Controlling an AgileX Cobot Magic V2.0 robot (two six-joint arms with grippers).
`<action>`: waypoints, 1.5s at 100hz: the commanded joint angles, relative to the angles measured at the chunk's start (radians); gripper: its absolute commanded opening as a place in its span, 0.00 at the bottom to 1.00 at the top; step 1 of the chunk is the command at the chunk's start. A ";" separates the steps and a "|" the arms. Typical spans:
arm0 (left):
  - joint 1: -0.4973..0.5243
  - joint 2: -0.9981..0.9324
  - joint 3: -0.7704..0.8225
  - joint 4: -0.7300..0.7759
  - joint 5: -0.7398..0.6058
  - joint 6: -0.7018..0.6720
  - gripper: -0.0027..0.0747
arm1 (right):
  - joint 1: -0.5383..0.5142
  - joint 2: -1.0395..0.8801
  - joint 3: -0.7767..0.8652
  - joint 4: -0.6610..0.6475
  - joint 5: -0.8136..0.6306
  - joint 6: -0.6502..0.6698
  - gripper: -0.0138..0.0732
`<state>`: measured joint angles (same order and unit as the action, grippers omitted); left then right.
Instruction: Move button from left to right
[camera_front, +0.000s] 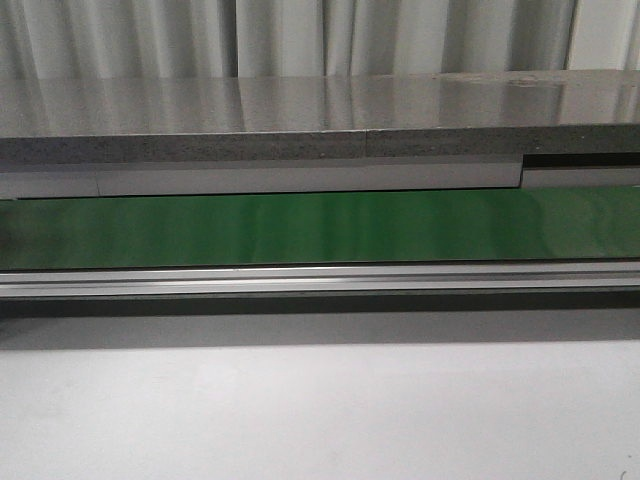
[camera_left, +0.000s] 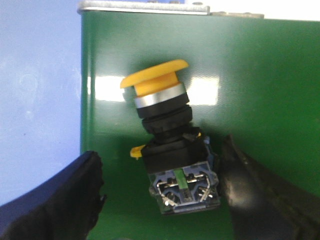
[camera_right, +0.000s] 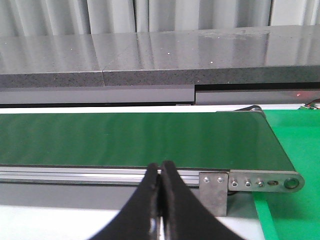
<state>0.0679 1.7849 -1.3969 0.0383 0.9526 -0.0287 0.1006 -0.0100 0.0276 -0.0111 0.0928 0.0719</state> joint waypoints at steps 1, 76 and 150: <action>-0.007 -0.094 -0.026 -0.006 -0.022 0.001 0.66 | 0.002 -0.019 -0.015 -0.010 -0.082 0.002 0.08; -0.072 -0.603 0.304 -0.051 -0.351 0.029 0.66 | 0.002 -0.019 -0.015 -0.010 -0.082 0.002 0.08; -0.141 -1.425 0.998 -0.055 -0.789 0.029 0.66 | 0.002 -0.019 -0.015 -0.010 -0.082 0.002 0.08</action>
<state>-0.0648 0.4162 -0.4040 -0.0054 0.2658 0.0000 0.1006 -0.0100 0.0276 -0.0111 0.0928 0.0719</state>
